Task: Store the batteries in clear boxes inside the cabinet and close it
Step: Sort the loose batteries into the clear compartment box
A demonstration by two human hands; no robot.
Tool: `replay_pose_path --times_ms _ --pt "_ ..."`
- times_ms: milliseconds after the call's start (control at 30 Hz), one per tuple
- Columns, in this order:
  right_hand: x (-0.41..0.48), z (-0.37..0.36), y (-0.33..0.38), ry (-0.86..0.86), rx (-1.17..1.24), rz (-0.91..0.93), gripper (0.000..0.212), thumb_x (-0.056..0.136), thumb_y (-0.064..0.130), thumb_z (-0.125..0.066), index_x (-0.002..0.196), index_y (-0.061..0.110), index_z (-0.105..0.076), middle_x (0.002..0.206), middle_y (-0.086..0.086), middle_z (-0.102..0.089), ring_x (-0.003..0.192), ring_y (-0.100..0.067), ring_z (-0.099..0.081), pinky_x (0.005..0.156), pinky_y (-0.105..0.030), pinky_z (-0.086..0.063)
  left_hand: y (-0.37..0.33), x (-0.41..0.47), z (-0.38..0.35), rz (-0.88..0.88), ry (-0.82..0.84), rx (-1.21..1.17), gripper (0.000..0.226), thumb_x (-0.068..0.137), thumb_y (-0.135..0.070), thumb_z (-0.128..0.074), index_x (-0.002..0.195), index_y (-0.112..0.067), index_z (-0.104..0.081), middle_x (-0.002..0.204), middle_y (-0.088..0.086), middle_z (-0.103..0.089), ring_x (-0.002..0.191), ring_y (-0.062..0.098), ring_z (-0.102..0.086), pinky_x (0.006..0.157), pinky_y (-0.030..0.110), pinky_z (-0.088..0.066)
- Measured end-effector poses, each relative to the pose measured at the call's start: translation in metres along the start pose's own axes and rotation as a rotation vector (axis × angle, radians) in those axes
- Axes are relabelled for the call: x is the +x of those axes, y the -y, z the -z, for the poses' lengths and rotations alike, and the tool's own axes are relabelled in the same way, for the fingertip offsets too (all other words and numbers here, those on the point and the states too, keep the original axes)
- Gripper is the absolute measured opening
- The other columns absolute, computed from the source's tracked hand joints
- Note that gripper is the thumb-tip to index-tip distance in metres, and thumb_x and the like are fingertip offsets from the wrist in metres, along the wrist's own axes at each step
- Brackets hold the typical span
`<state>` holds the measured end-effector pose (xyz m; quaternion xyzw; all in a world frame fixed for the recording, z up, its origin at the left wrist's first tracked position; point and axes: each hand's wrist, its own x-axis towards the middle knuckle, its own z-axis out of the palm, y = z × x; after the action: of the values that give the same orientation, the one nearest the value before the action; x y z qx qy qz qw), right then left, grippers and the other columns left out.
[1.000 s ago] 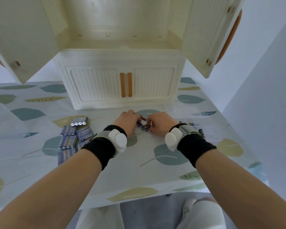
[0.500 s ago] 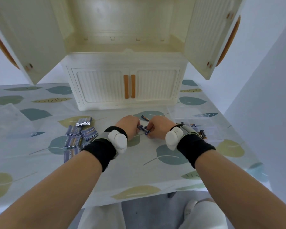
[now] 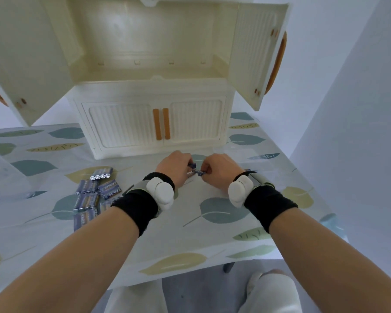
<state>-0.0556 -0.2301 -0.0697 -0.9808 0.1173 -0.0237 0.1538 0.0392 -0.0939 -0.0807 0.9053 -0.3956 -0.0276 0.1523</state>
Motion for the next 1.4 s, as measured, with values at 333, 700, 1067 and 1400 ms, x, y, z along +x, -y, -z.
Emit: replay_pose_path --times_ms 333,700,1067,1400 --pt "-0.028 0.046 -0.08 -0.209 0.053 -0.328 0.017 0.082 0.017 -0.059 0.082 0.015 -0.076 0.074 -0.005 -0.067 0.071 -0.026 -0.056 0.064 -0.027 -0.039 -0.074 0.033 -0.012 -0.149 0.014 -0.053 0.019 0.097 -0.016 -0.057 0.113 -0.014 -0.067 0.115 0.015 -0.057 0.098 0.035 -0.062 0.089 0.038 -0.049" --pt "-0.026 0.035 -0.099 -0.202 0.112 -0.363 0.024 0.082 0.027 -0.072 0.102 0.014 -0.076 0.1 -0.002 -0.072 0.091 -0.022 -0.065 0.081 -0.032 -0.054 -0.096 0.046 -0.029 -0.145 0.019 -0.106 0.035 0.089 -0.026 -0.071 0.121 -0.015 -0.064 0.118 0.009 -0.061 0.107 0.026 -0.061 0.095 0.035 -0.048" --pt "-0.011 0.035 -0.082 -0.224 0.08 -0.318 0.022 0.087 0.024 -0.065 0.104 0.015 -0.075 0.106 -0.001 -0.073 0.098 -0.021 -0.065 0.089 -0.032 -0.052 -0.049 0.041 -0.013 -0.122 -0.072 -0.09 0.023 0.097 -0.011 -0.055 0.117 -0.014 -0.065 0.114 0.008 -0.063 0.105 0.026 -0.06 0.093 0.033 -0.047" --pt "0.028 0.009 -0.014 -0.075 0.059 -0.035 0.025 0.088 0.014 -0.06 0.11 0.017 -0.072 0.111 -0.001 -0.069 0.101 -0.02 -0.062 0.088 -0.027 -0.048 0.029 0.039 -0.012 0.02 0.059 0.047 0.048 0.091 0.0 -0.052 0.136 -0.017 -0.054 0.131 0.01 -0.053 0.119 0.03 -0.054 0.102 0.04 -0.044"
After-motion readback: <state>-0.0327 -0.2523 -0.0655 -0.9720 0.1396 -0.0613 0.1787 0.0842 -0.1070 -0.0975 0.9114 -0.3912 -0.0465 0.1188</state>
